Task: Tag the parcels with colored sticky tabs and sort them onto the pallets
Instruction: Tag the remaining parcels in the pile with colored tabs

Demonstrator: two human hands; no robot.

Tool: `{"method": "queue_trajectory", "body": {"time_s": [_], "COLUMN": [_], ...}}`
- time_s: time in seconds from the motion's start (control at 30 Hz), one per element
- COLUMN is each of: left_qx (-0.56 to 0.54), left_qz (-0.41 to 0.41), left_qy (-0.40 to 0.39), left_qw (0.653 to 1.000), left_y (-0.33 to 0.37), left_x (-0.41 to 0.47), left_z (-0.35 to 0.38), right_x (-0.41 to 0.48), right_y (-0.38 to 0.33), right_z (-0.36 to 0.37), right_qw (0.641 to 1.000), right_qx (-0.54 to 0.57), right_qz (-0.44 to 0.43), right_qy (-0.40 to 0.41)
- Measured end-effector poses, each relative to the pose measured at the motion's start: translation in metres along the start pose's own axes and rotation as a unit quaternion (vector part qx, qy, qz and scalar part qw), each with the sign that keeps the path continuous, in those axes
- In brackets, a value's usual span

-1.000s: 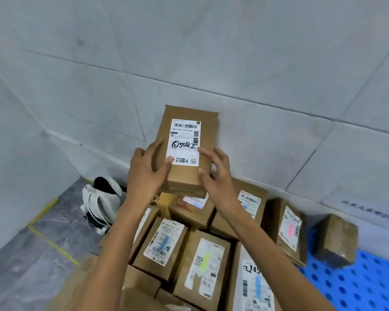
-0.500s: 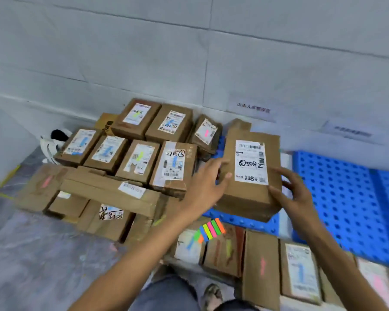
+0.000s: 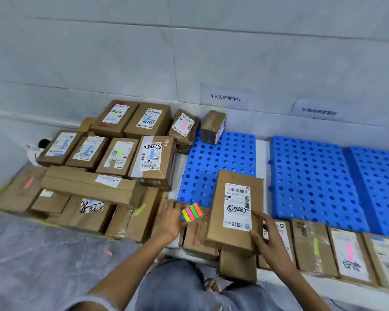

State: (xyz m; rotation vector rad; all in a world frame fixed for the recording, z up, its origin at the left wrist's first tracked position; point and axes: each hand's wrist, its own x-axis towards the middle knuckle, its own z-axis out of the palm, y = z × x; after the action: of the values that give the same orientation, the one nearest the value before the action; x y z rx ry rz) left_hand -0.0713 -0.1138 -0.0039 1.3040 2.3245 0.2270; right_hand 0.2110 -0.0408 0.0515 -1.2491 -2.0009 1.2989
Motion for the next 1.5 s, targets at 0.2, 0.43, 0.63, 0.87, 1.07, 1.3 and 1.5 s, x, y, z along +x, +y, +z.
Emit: {"method": "queue_trajectory", "body": {"time_s": [0.2,0.43,0.63,0.87,1.07,1.3,1.5], "left_qx": [-0.145,-0.419,-0.493,-0.532,-0.535,-0.532,-0.524], "left_qz": [-0.017,-0.005,0.125,0.141,0.138,0.132,0.129], "left_qy": [0.059,0.246,0.15,0.127,0.125,0.116,0.119], "left_qw": [0.988,0.874,0.848,0.825,0.824,0.828,0.833], "left_y": [0.007,0.057,0.116,0.134,0.132,0.131,0.131], "left_x": [0.003,-0.025,-0.064,-0.078,-0.082,-0.08,-0.08], "left_z": [-0.003,-0.088,-0.142,-0.151,-0.147,-0.142,-0.135], "right_x": [-0.001,0.019,0.042,0.042,0.034,0.03,0.03], "right_y": [0.001,-0.051,-0.131,-0.135,-0.138,-0.133,-0.134], "right_z": [-0.009,-0.024,-0.011,-0.009,-0.01,-0.012,-0.011], "right_qw": [0.998,0.982,0.906,0.816,0.825,0.844,0.902], "right_qx": [-0.028,-0.15,-0.274,-0.392,-0.354,-0.28,-0.19], "right_qz": [-0.004,-0.112,-0.308,-0.389,-0.397,-0.409,-0.353], "right_qy": [-0.055,0.037,0.094,0.167,0.192,0.207,0.159]}}
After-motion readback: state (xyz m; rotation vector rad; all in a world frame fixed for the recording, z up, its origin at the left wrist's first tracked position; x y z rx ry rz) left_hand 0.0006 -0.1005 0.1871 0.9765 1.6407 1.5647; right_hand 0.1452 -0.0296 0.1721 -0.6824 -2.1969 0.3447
